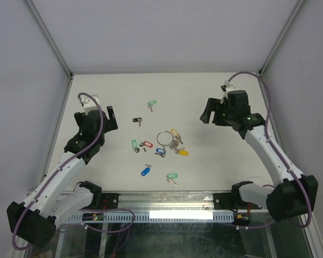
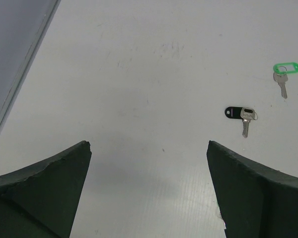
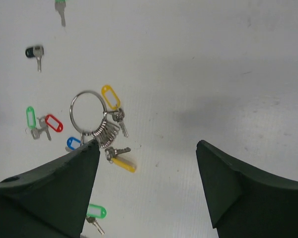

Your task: Put the keys on the keyring

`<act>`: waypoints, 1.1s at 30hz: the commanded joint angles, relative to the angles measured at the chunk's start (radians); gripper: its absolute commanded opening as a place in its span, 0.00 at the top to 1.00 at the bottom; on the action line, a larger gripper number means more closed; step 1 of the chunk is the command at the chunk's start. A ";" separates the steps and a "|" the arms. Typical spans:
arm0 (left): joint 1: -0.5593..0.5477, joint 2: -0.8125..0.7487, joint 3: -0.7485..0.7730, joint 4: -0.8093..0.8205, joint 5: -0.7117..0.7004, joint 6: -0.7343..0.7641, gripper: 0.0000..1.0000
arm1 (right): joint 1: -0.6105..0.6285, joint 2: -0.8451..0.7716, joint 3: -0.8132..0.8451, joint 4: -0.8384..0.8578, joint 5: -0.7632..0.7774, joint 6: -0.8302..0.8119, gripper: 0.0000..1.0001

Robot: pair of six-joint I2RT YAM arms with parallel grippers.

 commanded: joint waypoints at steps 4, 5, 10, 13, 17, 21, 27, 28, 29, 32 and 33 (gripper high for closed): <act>0.016 0.034 0.066 0.022 0.057 0.040 0.01 | 0.183 0.214 0.083 0.017 -0.078 -0.022 0.28; 0.016 0.032 0.067 0.023 0.057 0.042 0.01 | 0.208 0.234 0.086 0.026 -0.076 -0.022 0.31; 0.016 0.025 0.068 0.024 0.065 0.043 0.01 | 0.330 0.305 0.088 0.064 -0.087 -0.045 0.42; 0.016 0.025 0.068 0.024 0.069 0.041 0.01 | 0.401 0.339 0.088 0.068 -0.078 -0.064 0.49; 0.016 0.029 0.068 0.023 0.072 0.043 0.01 | 0.477 0.388 0.094 0.071 -0.050 -0.079 0.57; 0.016 0.031 0.069 0.023 0.075 0.043 0.01 | 0.532 0.442 0.118 0.066 -0.013 -0.081 0.60; 0.017 0.028 0.066 0.022 0.077 0.042 0.01 | 0.578 0.510 0.149 0.054 0.073 -0.052 0.63; 0.016 0.027 0.066 0.022 0.077 0.043 0.01 | 0.584 0.519 0.152 0.054 0.084 -0.045 0.64; 0.017 0.028 0.066 0.023 0.078 0.042 0.01 | 0.589 0.527 0.155 0.053 0.095 -0.037 0.65; 0.017 0.032 0.068 0.024 0.079 0.042 0.01 | 0.602 0.549 0.160 0.049 0.126 -0.009 0.66; 0.017 0.034 0.069 0.022 0.080 0.043 0.01 | 0.604 0.554 0.161 0.048 0.133 0.000 0.65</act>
